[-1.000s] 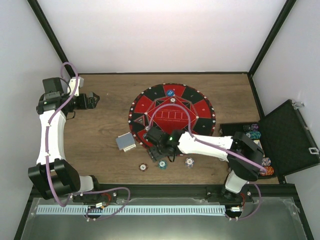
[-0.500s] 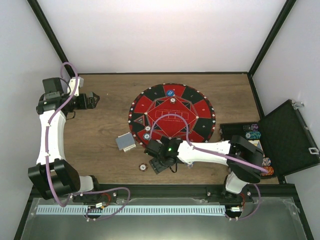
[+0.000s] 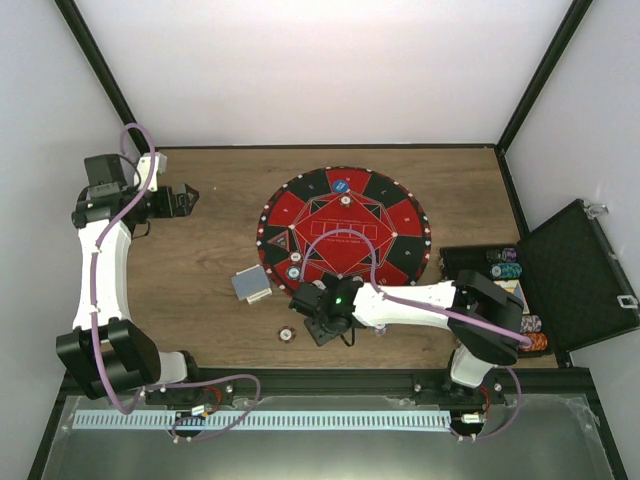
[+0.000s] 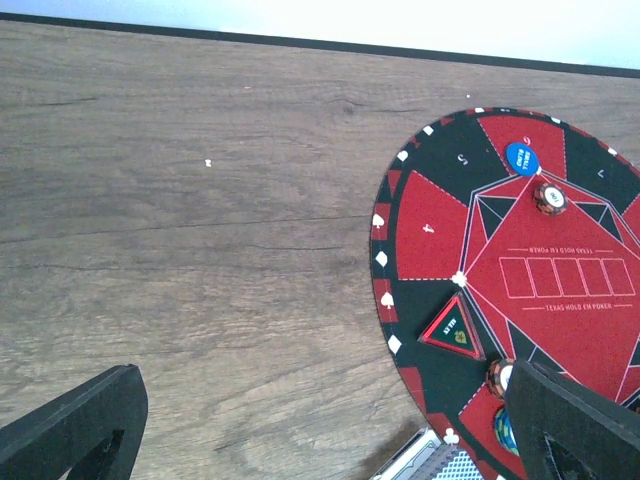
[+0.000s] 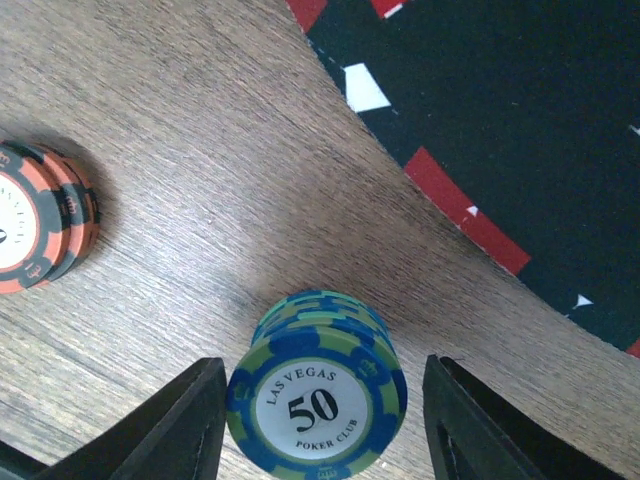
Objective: Distribute texas hold em gaming equipment
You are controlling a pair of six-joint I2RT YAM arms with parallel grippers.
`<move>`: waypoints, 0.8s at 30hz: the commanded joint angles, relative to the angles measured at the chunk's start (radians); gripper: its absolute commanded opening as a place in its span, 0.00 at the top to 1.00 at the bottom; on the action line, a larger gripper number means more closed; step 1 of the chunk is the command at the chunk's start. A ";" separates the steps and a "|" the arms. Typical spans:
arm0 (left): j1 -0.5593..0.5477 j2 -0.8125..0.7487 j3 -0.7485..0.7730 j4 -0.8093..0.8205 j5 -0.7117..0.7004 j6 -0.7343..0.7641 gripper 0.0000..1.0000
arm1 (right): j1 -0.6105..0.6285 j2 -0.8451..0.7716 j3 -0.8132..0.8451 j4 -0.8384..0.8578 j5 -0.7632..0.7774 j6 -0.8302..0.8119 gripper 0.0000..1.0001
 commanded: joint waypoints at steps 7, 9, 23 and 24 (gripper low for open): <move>0.005 0.002 0.037 -0.013 0.012 -0.002 0.00 | 0.009 -0.001 -0.010 0.010 0.029 0.014 0.57; 0.004 0.004 0.037 -0.013 0.012 -0.001 0.00 | 0.008 -0.005 -0.006 0.006 0.032 0.013 0.61; 0.005 0.000 0.042 -0.016 0.010 -0.004 0.00 | -0.075 -0.046 0.117 -0.075 0.091 -0.062 0.77; 0.004 0.000 0.041 -0.016 0.011 -0.004 0.00 | -0.100 -0.051 0.138 -0.077 0.095 -0.085 0.77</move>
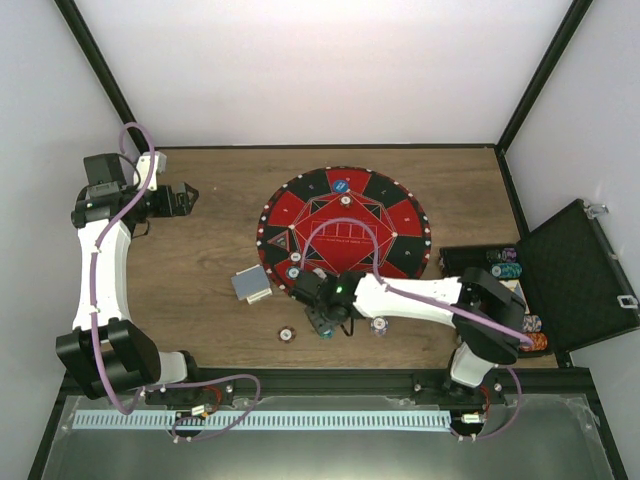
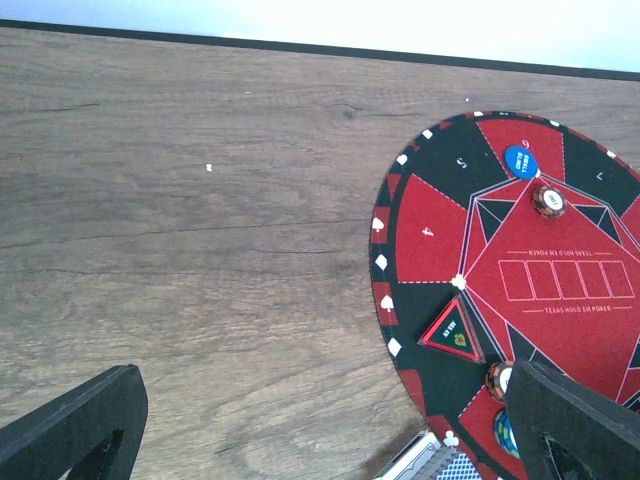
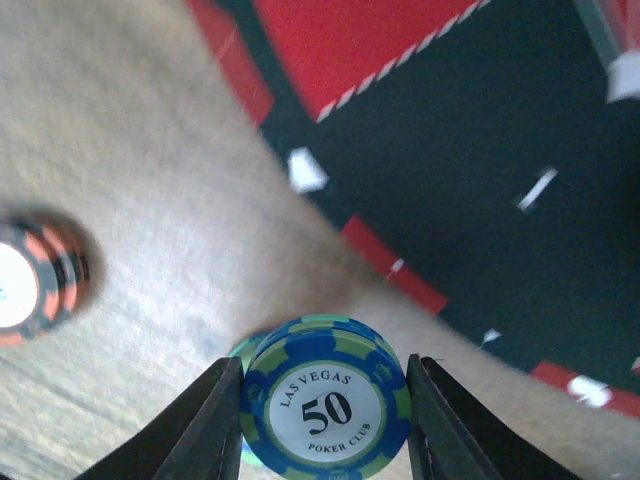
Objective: Distribute texas hold em gaming equipment
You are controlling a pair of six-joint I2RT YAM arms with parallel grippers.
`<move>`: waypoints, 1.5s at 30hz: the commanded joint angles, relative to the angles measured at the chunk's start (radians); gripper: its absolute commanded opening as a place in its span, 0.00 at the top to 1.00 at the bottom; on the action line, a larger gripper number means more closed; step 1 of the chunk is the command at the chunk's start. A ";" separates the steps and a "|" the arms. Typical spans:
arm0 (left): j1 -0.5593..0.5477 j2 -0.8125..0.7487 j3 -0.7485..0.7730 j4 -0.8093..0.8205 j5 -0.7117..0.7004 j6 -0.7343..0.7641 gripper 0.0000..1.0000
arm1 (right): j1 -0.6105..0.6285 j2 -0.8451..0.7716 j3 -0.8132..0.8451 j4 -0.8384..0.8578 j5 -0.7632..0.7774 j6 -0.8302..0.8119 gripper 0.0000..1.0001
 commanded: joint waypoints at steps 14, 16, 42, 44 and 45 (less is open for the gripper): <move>0.004 0.004 0.024 -0.012 0.006 -0.004 0.00 | -0.548 0.180 0.515 0.073 0.080 -0.310 0.78; 0.004 0.006 0.023 -0.013 0.005 -0.004 0.00 | -0.591 0.258 0.584 0.083 0.074 -0.322 0.78; 0.004 0.034 0.021 0.001 -0.008 0.008 0.00 | -0.657 0.750 1.052 0.026 -0.099 -0.305 0.82; 0.004 0.038 0.022 0.001 -0.008 0.009 0.00 | -0.657 0.768 1.077 0.027 -0.104 -0.305 0.82; 0.004 0.039 0.021 0.002 -0.008 0.008 0.00 | -0.657 0.777 1.091 0.024 -0.105 -0.304 0.82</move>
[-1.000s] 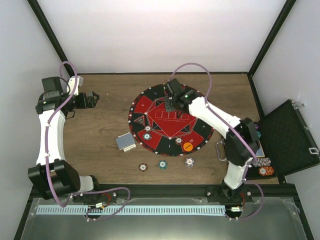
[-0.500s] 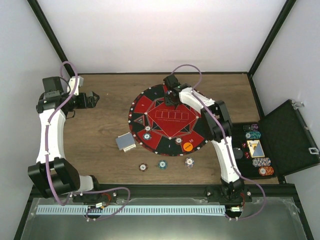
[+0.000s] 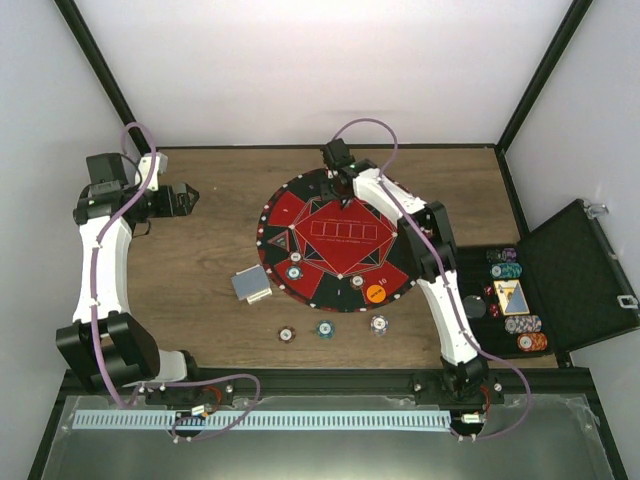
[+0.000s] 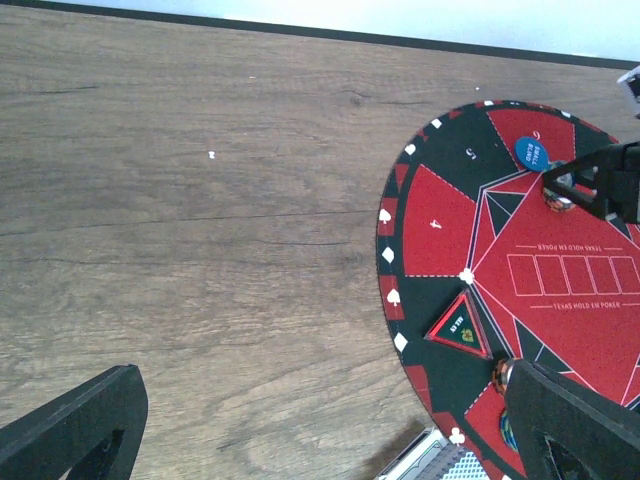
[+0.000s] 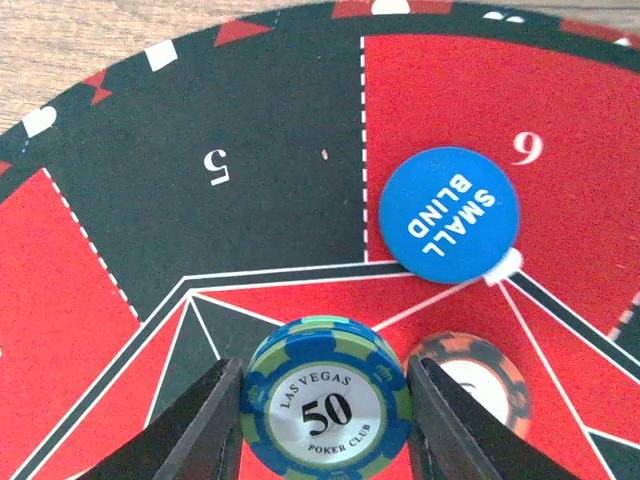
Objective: Distribute texas hold em gaming equipment
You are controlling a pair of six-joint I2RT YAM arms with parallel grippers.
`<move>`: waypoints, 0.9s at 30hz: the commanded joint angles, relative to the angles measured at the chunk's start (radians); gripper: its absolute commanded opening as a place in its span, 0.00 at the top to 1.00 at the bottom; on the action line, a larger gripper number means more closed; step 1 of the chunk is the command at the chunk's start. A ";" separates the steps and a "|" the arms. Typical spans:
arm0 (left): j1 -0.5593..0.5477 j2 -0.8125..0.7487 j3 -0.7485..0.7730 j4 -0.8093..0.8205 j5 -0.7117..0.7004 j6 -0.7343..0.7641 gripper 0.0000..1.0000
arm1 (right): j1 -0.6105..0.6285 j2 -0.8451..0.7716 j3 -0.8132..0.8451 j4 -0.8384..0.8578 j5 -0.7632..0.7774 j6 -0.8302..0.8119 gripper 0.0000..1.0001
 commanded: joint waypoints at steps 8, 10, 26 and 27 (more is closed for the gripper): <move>0.004 0.015 0.021 0.007 -0.006 0.010 0.00 | 0.013 0.134 0.119 -0.031 -0.026 -0.003 0.80; 0.004 0.018 0.021 0.007 -0.006 0.011 0.00 | 0.015 0.138 0.121 -0.034 -0.020 -0.006 0.74; 0.004 0.005 0.022 -0.001 -0.002 0.008 0.00 | 0.045 0.038 0.263 -0.095 0.066 -0.051 0.29; 0.004 0.002 0.023 -0.002 -0.002 0.006 0.00 | 0.047 0.021 0.261 -0.107 0.080 -0.051 0.28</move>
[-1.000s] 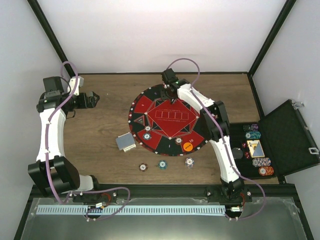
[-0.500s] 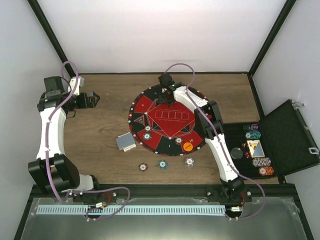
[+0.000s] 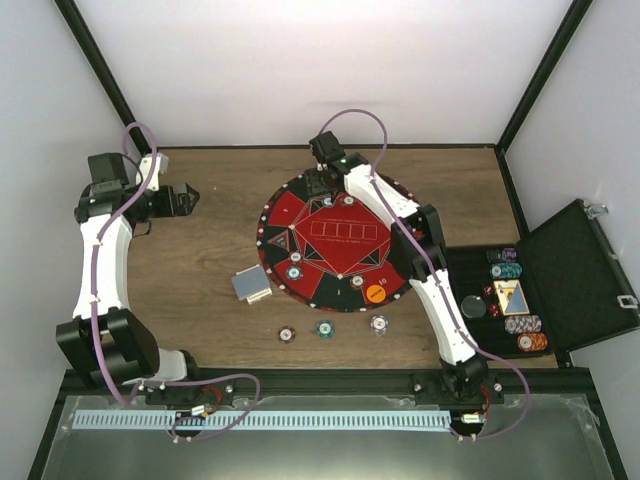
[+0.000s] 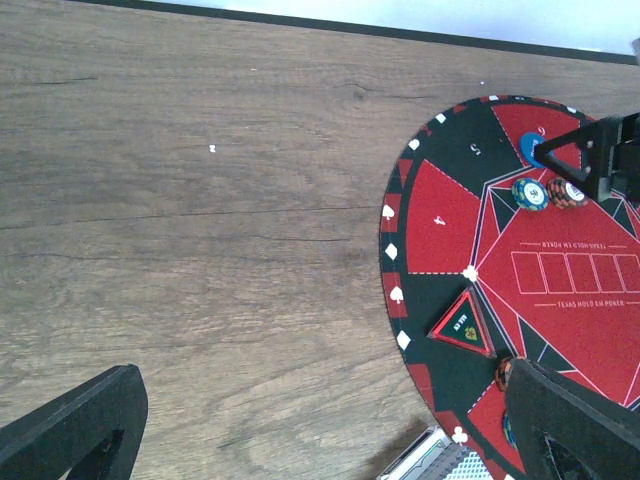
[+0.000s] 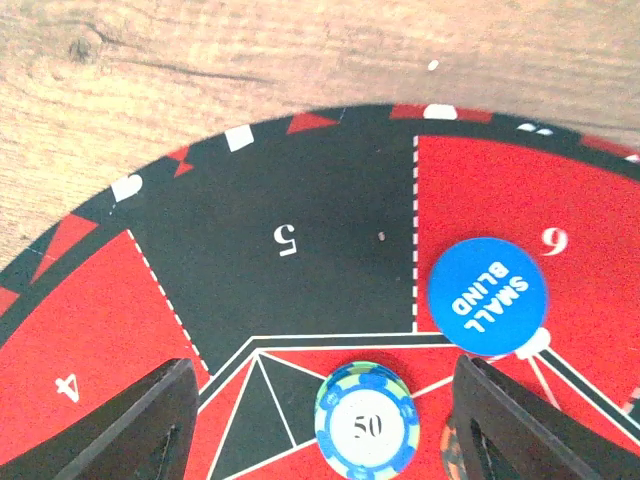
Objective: Distribute texas hold em gaming equipment
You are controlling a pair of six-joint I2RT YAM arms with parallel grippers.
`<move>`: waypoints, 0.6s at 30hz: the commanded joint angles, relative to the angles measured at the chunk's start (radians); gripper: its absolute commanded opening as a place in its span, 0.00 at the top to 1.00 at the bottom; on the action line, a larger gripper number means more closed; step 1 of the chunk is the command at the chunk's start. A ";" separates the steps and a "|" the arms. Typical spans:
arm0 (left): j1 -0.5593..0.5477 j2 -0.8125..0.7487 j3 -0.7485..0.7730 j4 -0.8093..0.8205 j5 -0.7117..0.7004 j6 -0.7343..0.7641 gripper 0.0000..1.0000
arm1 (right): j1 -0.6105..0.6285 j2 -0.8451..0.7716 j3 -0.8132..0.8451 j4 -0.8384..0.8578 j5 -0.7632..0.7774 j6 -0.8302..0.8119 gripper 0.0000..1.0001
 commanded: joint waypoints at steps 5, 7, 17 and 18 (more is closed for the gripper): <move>0.004 -0.021 0.024 -0.004 0.005 0.003 0.00 | 0.072 -0.266 -0.173 -0.014 0.095 -0.001 0.26; 0.004 -0.022 0.023 -0.004 0.005 0.001 0.00 | 0.128 -0.404 -0.375 0.055 0.107 0.011 0.23; 0.005 -0.020 0.002 0.010 0.020 -0.008 0.00 | 0.493 -0.914 -1.154 0.123 0.066 0.282 0.11; 0.004 -0.018 0.003 0.011 0.021 -0.008 0.00 | 0.533 -0.929 -1.188 0.115 0.062 0.315 0.11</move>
